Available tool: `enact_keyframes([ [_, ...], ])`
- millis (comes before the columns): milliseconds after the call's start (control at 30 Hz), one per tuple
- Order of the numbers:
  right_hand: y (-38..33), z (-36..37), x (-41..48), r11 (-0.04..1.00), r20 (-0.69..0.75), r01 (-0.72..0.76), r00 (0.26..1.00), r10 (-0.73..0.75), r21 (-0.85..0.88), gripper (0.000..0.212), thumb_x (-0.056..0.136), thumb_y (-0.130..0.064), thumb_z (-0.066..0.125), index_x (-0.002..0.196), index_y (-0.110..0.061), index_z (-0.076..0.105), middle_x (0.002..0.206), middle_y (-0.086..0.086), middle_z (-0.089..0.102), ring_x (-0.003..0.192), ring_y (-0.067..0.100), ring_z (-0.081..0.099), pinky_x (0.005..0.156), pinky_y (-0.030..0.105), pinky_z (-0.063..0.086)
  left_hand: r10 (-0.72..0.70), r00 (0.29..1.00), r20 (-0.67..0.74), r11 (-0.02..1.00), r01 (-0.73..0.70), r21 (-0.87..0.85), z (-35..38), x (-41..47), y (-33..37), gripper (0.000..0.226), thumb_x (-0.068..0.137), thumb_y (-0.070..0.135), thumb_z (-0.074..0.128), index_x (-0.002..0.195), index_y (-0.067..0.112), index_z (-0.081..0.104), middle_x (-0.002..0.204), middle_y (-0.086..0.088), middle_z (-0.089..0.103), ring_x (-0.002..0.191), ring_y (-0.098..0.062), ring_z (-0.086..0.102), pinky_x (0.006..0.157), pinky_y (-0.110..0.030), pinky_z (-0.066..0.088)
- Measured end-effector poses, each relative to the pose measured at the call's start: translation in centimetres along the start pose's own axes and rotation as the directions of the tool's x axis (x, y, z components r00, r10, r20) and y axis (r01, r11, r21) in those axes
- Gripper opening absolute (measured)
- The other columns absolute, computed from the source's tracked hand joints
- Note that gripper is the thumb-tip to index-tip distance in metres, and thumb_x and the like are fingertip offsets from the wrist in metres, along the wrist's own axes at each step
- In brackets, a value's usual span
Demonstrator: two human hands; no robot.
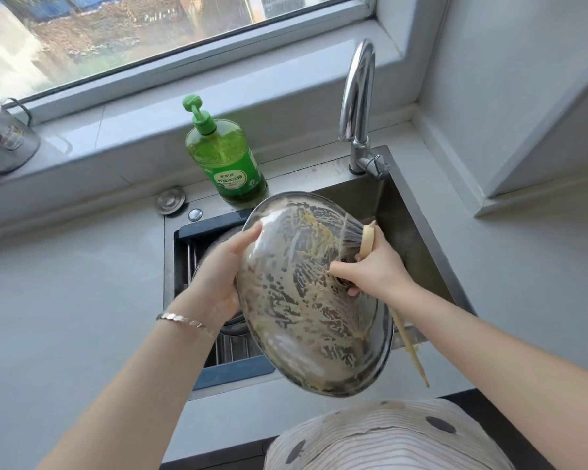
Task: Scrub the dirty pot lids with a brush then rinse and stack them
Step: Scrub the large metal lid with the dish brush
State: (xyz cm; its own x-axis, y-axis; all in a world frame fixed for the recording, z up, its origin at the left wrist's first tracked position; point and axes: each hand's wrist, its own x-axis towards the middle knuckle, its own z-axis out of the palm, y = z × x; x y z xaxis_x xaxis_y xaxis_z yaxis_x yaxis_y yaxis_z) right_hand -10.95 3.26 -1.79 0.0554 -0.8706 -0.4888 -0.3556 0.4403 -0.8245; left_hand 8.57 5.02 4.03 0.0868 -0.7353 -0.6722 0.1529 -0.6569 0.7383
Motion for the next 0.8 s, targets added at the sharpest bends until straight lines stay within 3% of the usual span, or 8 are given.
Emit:
enact_keyframes([
  [67, -0.5, -0.1, 1.0, 0.981, -0.014, -0.098, 0.995, 0.102, 0.169, 0.056, 0.07, -0.022, 0.078, 0.116, -0.016, 0.045, 0.103, 0.007, 0.057, 0.068, 0.017, 0.063, 0.051, 0.028, 0.056, 0.043, 0.999, 0.008, 0.999, -0.043, 0.002, 1.1, -1.2, -1.2, 0.028, 0.09, 0.034, 0.055, 0.107, 0.013, 0.064, 0.094, -0.007, 0.074, 0.088, -0.025, 0.07, 0.078, -0.039, 0.054],
  [200, -1.6, -0.2, 2.7, 0.867, -0.028, -0.197, 0.971, 0.236, 0.458, 0.061, 0.074, -0.016, 0.077, 0.125, -0.008, 0.042, 0.117, 0.015, 0.054, 0.084, 0.025, 0.059, 0.032, 0.014, 0.036, 0.074, 0.997, 0.01, 0.963, -0.069, -0.259, 3.7, -2.9, -3.2, 0.03, 0.097, 0.038, 0.043, 0.105, 0.017, 0.063, 0.101, -0.003, 0.073, 0.097, -0.021, 0.069, 0.089, -0.041, 0.051],
  [367, -1.2, -1.3, 2.9, 0.956, 0.012, -0.193, 0.981, 0.196, 0.219, 0.074, 0.075, -0.061, 0.064, 0.122, -0.013, 0.035, 0.081, 0.003, 0.051, 0.048, 0.008, 0.046, 0.038, 0.019, 0.034, 0.017, 0.998, -0.053, 0.839, -0.043, -0.543, 3.5, -2.0, -3.5, 0.047, 0.097, 0.05, 0.034, 0.11, 0.014, 0.061, 0.115, -0.011, 0.067, 0.107, -0.029, 0.061, 0.099, -0.051, 0.043],
  [500, 0.3, -2.3, 0.6, 0.949, -0.038, -0.036, 0.999, 0.026, -0.314, 0.06, 0.094, -0.058, 0.029, 0.139, -0.019, 0.031, 0.125, 0.008, 0.055, 0.109, 0.026, 0.054, 0.085, 0.034, 0.04, 0.002, 0.997, -0.079, 0.786, -0.05, -0.617, 3.1, -1.5, -3.7, 0.05, 0.098, 0.049, 0.031, 0.121, 0.012, 0.055, 0.121, -0.016, 0.063, 0.113, -0.033, 0.057, 0.101, -0.055, 0.041],
  [567, 0.7, -1.5, -1.7, 0.887, 0.014, 0.112, 0.993, -0.118, -0.448, 0.052, 0.096, -0.051, 0.031, 0.142, -0.025, 0.034, 0.119, 0.006, 0.062, 0.108, 0.025, 0.056, 0.085, 0.034, 0.043, 0.006, 0.997, -0.076, 0.783, -0.051, -0.619, 3.2, -1.5, -4.1, 0.049, 0.099, 0.049, 0.031, 0.118, 0.012, 0.057, 0.119, -0.014, 0.064, 0.111, -0.031, 0.059, 0.097, -0.053, 0.044],
  [667, 1.2, -0.2, -3.7, 0.873, 0.148, 0.259, 0.965, -0.216, -0.413, 0.046, 0.094, -0.047, 0.044, 0.136, -0.03, 0.045, 0.064, -0.004, 0.056, 0.063, 0.013, 0.053, 0.059, 0.027, 0.038, 0.004, 0.997, -0.08, 0.807, -0.05, -0.589, 3.3, -1.5, -4.7, 0.053, 0.096, 0.053, 0.035, 0.124, 0.013, 0.057, 0.12, -0.013, 0.065, 0.111, -0.032, 0.06, 0.098, -0.052, 0.044],
  [733, 2.0, -0.8, -2.7, 0.943, 0.106, 0.188, 0.981, -0.164, -0.275, 0.033, 0.091, -0.044, 0.052, 0.121, -0.03, 0.059, 0.072, -0.005, 0.062, 0.074, 0.013, 0.06, 0.067, 0.026, 0.043, -0.005, 0.996, -0.092, 0.812, -0.05, -0.581, 3.1, -1.8, -4.8, 0.052, 0.094, 0.053, 0.038, 0.123, 0.014, 0.058, 0.118, -0.012, 0.067, 0.109, -0.031, 0.062, 0.097, -0.054, 0.045],
  [800, 2.6, -1.8, -0.9, 0.993, -0.055, 0.046, 0.997, -0.052, -0.105, 0.038, 0.089, -0.042, 0.057, 0.12, -0.022, 0.063, 0.107, -0.003, 0.068, 0.106, 0.016, 0.061, 0.091, 0.031, 0.045, 0.004, 0.995, -0.104, 0.8, -0.066, -0.597, 3.0, -2.2, -4.9, 0.048, 0.094, 0.051, 0.041, 0.121, 0.014, 0.059, 0.112, -0.01, 0.069, 0.104, -0.03, 0.064, 0.092, -0.053, 0.048],
])
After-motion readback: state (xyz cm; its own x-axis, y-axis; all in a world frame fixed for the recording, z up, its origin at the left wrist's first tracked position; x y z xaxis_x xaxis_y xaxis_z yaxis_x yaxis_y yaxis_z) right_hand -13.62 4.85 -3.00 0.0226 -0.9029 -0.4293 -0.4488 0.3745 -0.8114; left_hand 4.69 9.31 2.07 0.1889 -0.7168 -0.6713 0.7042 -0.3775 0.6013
